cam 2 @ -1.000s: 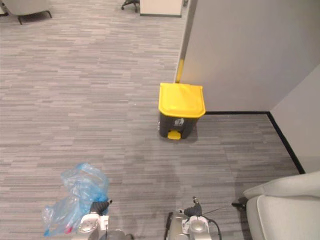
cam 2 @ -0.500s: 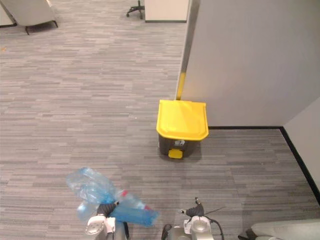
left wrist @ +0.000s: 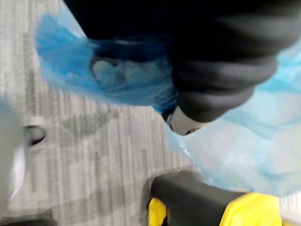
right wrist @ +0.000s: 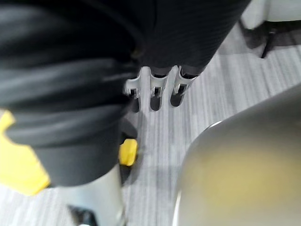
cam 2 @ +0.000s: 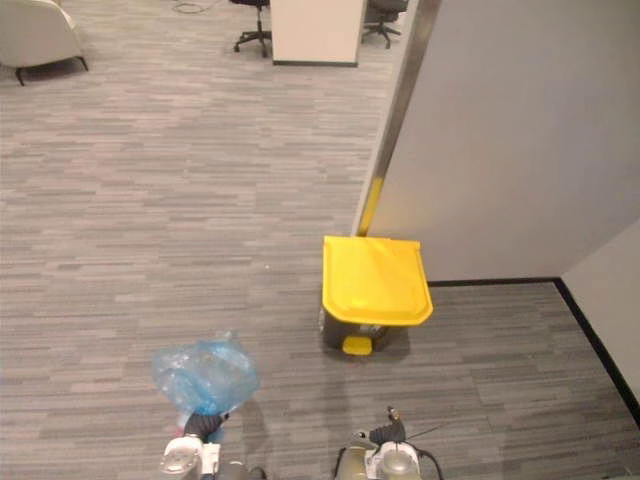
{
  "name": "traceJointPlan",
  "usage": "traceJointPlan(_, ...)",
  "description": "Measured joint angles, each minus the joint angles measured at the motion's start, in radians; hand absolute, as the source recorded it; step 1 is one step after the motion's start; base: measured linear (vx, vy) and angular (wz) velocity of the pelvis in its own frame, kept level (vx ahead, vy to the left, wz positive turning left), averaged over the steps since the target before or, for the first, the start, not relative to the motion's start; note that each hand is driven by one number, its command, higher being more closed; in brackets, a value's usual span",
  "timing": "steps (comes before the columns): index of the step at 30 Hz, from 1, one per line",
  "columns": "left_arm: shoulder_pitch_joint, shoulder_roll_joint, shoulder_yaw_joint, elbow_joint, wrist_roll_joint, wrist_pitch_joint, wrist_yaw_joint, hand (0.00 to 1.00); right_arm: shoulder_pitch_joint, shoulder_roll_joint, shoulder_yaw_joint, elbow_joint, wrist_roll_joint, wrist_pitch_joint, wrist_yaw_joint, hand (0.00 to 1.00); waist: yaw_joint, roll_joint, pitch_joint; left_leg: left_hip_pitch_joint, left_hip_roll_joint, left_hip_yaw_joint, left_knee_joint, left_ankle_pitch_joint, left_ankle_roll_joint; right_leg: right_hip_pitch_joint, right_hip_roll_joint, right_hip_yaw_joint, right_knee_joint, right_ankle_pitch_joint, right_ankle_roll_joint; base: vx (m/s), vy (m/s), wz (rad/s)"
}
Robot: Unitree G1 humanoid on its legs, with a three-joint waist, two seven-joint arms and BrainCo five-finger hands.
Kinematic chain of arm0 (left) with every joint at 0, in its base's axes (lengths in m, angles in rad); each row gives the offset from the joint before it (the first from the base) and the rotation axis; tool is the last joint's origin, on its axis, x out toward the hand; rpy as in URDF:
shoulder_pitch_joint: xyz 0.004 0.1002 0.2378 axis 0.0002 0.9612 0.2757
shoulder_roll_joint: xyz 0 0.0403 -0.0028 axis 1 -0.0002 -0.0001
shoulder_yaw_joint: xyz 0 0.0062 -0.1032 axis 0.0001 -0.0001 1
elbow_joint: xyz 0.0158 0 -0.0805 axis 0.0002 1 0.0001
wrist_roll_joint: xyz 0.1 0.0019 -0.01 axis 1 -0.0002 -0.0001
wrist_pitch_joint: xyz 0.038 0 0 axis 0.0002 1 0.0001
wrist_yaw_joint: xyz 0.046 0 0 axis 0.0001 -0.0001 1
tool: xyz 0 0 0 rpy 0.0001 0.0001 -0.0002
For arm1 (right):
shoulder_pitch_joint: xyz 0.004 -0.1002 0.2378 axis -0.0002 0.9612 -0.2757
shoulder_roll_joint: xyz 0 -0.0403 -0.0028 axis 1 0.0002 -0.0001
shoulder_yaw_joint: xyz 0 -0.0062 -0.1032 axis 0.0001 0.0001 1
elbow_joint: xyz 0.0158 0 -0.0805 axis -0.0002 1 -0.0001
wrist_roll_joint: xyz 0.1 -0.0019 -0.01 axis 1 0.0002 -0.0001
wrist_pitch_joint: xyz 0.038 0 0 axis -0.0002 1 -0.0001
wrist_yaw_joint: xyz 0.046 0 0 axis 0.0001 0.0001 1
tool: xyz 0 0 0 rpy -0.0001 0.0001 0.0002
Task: Gather rubbish on tea table into small bin, then transfer packed bag to large trash can.
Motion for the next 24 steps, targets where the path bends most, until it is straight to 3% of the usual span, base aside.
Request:
traceJointPlan(1, -0.003, 0.009, 0.000, 0.000, 0.000, -0.001, 0.000, 1.00, 0.008, 0.001, 0.002, 0.002, 0.000, 0.000, 0.000, 0.00, -0.002, -0.015, -0.006, 0.002, -0.016, -0.011, 0.000, -0.005, -0.010, -0.001, -0.002, 0.007, -0.061, 0.075, -0.022, 0.25, -0.108, 0.25)
traceJointPlan(2, -0.013, -0.003, 0.006, 0.032, 0.001, 0.001, 0.003, 1.00, -0.006, -0.025, -0.005, 0.012, 0.000, -0.001, 0.001, 0.00, -0.009, 0.012, 0.005, 0.019, 0.001, -0.046, -0.002, -0.020, -0.034, 0.016, 0.018, -0.003, -0.047, 0.102, -0.084, 0.26, -0.100, 0.10)
traceJointPlan(3, -0.010, -0.009, 0.007, 0.034, 0.001, 0.000, 0.003, 1.00, -0.013, -0.033, -0.005, 0.015, 0.000, 0.001, 0.001, 0.00, -0.010, 0.029, -0.002, 0.015, 0.016, -0.052, -0.002, -0.019, -0.036, 0.020, 0.028, -0.004, -0.063, 0.101, -0.085, 0.38, -0.161, 0.00)
traceJointPlan(4, -0.009, -0.026, 0.007, 0.035, 0.001, -0.002, 0.004, 1.00, -0.016, -0.051, -0.011, 0.014, 0.000, -0.001, 0.000, 0.00, -0.011, 0.062, -0.005, 0.016, 0.037, -0.059, -0.003, -0.019, -0.036, 0.041, 0.052, -0.015, -0.108, 0.096, -0.084, 0.30, -0.120, -0.04)
traceJointPlan(5, -0.009, -0.032, 0.010, 0.037, 0.002, -0.002, 0.008, 1.00, -0.015, -0.055, -0.016, 0.015, 0.000, -0.001, 0.000, 0.00, -0.012, 0.071, -0.001, 0.017, 0.044, -0.064, -0.003, -0.016, -0.040, 0.052, 0.060, -0.022, -0.120, 0.095, -0.085, 0.26, -0.116, 0.06)
traceJointPlan(7, -0.012, -0.035, 0.018, 0.036, 0.002, -0.002, 0.017, 1.00, -0.006, -0.045, -0.040, 0.019, 0.002, 0.001, -0.002, 0.00, -0.016, 0.067, 0.002, 0.013, 0.059, -0.087, 0.042, 0.001, -0.069, 0.095, 0.070, -0.043, -0.149, 0.080, -0.097, 0.23, -0.114, 0.27)
traceJointPlan(9, -0.016, -0.050, 0.036, 0.032, 0.001, -0.002, 0.016, 1.00, 0.012, -0.031, -0.043, 0.005, 0.002, 0.001, -0.002, 0.00, -0.018, 0.050, 0.009, -0.055, 0.082, -0.105, 0.242, 0.002, -0.074, 0.164, 0.071, -0.070, -0.197, 0.077, -0.099, 0.17, -0.085, 0.35)
traceJointPlan(10, -0.018, -0.068, 0.043, 0.018, 0.001, -0.001, 0.015, 1.00, 0.026, -0.028, -0.037, -0.007, 0.003, -0.001, -0.002, 0.00, -0.014, 0.043, 0.014, -0.137, 0.110, -0.102, 0.434, 0.025, -0.103, 0.214, 0.078, -0.080, -0.231, 0.075, -0.102, 0.29, 0.133, -0.08)
traceJointPlan(11, -0.008, -0.119, 0.043, -0.016, 0.001, 0.000, -0.006, 1.00, 0.033, -0.008, -0.049, -0.030, 0.013, 0.000, -0.002, 0.00, 0.024, 0.046, 0.014, -0.253, 0.163, -0.048, 0.381, -0.039, -0.053, 0.275, 0.081, -0.057, -0.258, 0.060, -0.078, 0.32, 0.289, -0.40)
traceJointPlan(12, -0.002, -0.124, 0.044, -0.010, 0.002, 0.002, -0.006, 1.00, 0.038, -0.012, -0.063, -0.036, 0.014, 0.001, -0.003, 0.00, 0.029, 0.060, 0.005, -0.239, 0.149, -0.058, 0.218, 0.005, -0.077, 0.259, 0.085, -0.029, -0.240, 0.050, -0.054, 0.30, 0.324, -0.55)
traceJointPlan(14, -0.004, -0.119, 0.043, -0.001, 0.008, 0.009, -0.005, 1.00, 0.049, 0.014, -0.070, -0.039, 0.013, 0.009, -0.003, 0.00, 0.032, 0.033, -0.009, -0.211, 0.104, -0.029, 0.170, 0.023, -0.058, 0.263, 0.055, 0.000, -0.267, 0.065, -0.021, 0.15, 0.191, -0.22)
traceJointPlan(17, -0.007, -0.117, 0.041, 0.012, 0.014, 0.005, -0.003, 1.00, 0.053, 0.015, -0.071, -0.039, 0.018, 0.010, -0.002, 0.00, 0.031, 0.031, -0.017, -0.163, 0.059, 0.000, 0.106, 0.035, -0.040, 0.280, 0.022, 0.027, -0.309, 0.083, 0.007, 0.08, 0.139, -0.20)
traceJointPlan(24, -0.008, -0.088, 0.021, 0.065, 0.024, 0.005, -0.004, 1.00, 0.027, 0.011, -0.051, 0.021, 0.012, 0.007, -0.001, 0.00, 0.027, 0.036, -0.036, -0.082, 0.019, 0.066, -0.025, 0.073, -0.035, 0.273, 0.017, 0.116, -0.361, 0.111, 0.017, 0.05, 0.046, -0.38)
